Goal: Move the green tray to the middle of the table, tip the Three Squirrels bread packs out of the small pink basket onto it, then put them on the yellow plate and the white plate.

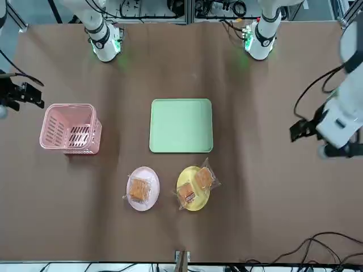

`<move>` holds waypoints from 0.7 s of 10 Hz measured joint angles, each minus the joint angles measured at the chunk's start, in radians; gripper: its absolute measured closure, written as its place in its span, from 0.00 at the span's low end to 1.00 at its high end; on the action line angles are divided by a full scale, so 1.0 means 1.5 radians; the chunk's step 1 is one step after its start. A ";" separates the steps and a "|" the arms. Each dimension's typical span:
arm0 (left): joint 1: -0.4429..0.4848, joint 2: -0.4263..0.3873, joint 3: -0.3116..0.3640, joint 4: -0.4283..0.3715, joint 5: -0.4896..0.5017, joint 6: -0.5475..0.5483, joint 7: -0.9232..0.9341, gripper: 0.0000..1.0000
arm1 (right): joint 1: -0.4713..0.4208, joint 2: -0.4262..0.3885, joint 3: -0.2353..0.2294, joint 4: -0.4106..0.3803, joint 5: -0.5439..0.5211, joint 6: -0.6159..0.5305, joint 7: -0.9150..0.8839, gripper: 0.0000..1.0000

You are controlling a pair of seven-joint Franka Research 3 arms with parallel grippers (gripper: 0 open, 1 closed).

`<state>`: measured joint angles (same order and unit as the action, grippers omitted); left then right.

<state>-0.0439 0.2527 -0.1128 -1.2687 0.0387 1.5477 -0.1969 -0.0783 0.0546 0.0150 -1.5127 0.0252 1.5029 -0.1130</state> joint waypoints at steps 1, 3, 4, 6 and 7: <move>-0.032 -0.025 0.049 -0.011 -0.040 0.000 0.000 0.00 | -0.005 -0.003 -0.001 -0.003 0.002 0.000 0.000 0.03; -0.044 -0.075 0.065 -0.102 -0.065 0.096 -0.001 0.00 | -0.005 -0.015 -0.001 -0.015 0.002 -0.006 0.000 0.03; -0.047 -0.105 0.065 -0.170 -0.065 0.159 0.004 0.00 | -0.005 -0.018 -0.001 -0.019 0.002 -0.007 0.000 0.03; -0.048 -0.138 0.066 -0.226 -0.055 0.181 0.041 0.00 | -0.005 -0.019 -0.001 -0.020 0.003 -0.008 0.000 0.03; -0.048 -0.145 0.066 -0.231 -0.033 0.180 0.049 0.00 | -0.005 -0.019 -0.001 -0.020 0.003 -0.008 0.000 0.02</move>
<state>-0.1166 0.0354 -0.0133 -1.6147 -0.0103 1.8175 -0.1228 -0.0864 0.0262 0.0138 -1.5422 0.0293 1.4914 -0.1133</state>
